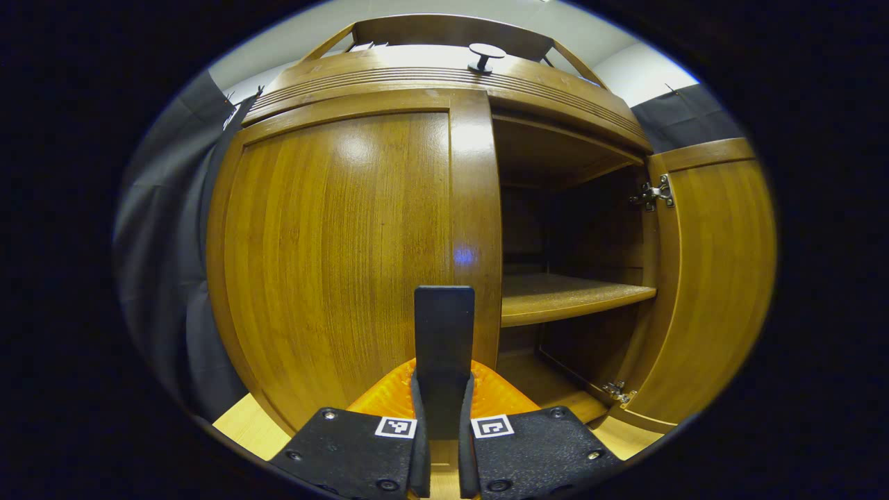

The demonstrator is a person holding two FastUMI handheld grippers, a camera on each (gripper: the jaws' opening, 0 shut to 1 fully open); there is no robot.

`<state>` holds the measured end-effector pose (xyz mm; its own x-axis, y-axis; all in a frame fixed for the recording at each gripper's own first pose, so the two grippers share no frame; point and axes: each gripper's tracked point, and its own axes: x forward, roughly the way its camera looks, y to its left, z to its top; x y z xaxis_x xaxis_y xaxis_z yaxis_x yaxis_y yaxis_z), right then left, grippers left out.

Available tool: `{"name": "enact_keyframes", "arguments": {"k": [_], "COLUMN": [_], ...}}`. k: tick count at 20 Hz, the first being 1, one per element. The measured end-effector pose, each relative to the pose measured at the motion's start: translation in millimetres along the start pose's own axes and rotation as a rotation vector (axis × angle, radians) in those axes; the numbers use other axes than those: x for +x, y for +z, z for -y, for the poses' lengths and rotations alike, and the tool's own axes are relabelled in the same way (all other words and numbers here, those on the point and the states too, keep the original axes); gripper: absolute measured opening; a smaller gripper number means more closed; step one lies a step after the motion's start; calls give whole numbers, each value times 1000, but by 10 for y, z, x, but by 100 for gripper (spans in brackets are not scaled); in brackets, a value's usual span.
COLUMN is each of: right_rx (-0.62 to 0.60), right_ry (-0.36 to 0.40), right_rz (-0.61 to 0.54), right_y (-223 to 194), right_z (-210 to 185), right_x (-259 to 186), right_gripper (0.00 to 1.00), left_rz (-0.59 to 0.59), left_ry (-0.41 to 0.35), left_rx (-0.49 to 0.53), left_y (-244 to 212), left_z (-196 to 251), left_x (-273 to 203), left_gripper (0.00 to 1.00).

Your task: Open the right door of the double-door shoe cabinet with the right hand, and open the left door with the left hand.

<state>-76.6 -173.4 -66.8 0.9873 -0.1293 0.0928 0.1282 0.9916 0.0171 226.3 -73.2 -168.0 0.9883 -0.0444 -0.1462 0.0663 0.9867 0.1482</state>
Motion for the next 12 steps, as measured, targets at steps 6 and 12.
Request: {"name": "enact_keyframes", "arguments": {"k": [6,12], "right_rx": [-13,-18], "right_ry": [12,18], "right_rz": [1,3], "right_y": [-3,-13], "right_z": [-183,-322], "right_x": [-64,-114], "right_gripper": [89,89], "left_rz": [2,1], "left_ry": [-57,-88], "left_rx": [-14,-13], "left_y": [31,22], "left_z": [-50,-167], "left_x": [-375,-730], "left_gripper": [16,16]}}
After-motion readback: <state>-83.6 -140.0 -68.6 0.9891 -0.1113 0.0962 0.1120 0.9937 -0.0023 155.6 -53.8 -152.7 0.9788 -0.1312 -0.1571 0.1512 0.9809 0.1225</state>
